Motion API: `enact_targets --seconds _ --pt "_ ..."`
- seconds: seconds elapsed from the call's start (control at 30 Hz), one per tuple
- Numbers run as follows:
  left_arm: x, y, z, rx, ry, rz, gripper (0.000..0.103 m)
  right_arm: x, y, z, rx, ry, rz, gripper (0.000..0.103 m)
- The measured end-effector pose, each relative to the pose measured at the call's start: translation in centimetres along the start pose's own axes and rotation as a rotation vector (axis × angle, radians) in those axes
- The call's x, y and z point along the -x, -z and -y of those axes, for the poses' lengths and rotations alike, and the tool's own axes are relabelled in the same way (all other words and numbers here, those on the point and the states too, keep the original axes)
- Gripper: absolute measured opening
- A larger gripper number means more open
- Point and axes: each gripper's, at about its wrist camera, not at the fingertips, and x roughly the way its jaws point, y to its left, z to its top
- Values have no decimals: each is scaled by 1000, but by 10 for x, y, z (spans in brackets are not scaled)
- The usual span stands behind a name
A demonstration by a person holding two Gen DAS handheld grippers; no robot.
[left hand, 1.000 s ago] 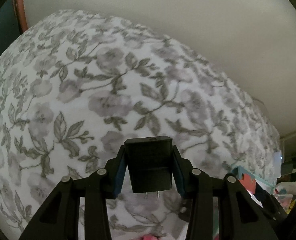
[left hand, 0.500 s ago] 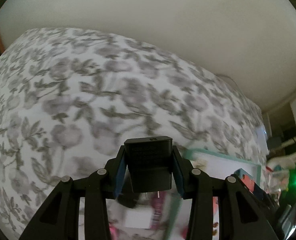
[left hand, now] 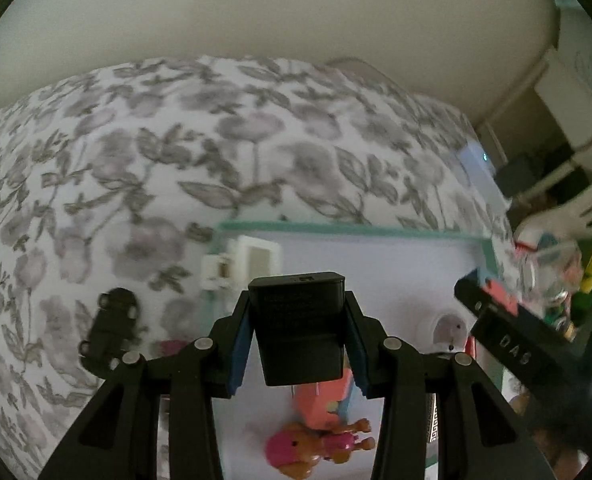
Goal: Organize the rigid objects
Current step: 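Carry the charger and eraser over the tray and open the left tool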
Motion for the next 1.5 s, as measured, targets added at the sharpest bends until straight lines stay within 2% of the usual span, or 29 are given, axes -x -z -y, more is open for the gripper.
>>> enact_targets --seconds 0.43,0.87,0.93,1.0,1.17,1.37,1.47,1.5 --pt "-34 10 18 -53 -65 -61 43 -27 8 -3 26 5 -53 75" --pt "-44 14 15 -42 -95 -96 43 -33 9 -3 48 16 -79 76" --pt "-41 13 15 -43 -97 -95 44 -32 9 -5 52 21 -83 76" --pt "-39 10 15 -41 -100 -95 51 -31 7 -7 58 26 -82 81" --pt "-25 4 12 -32 -91 -75 54 -17 -2 -11 62 14 -54 84" --pt "1 -4 9 -20 -96 -14 56 13 -11 -19 92 -3 11 84" --pt "17 -8 5 -8 -95 30 69 33 -14 -25 109 -14 57 84" --pt "21 -10 4 -4 -95 45 70 39 -16 -27 114 -17 71 85"
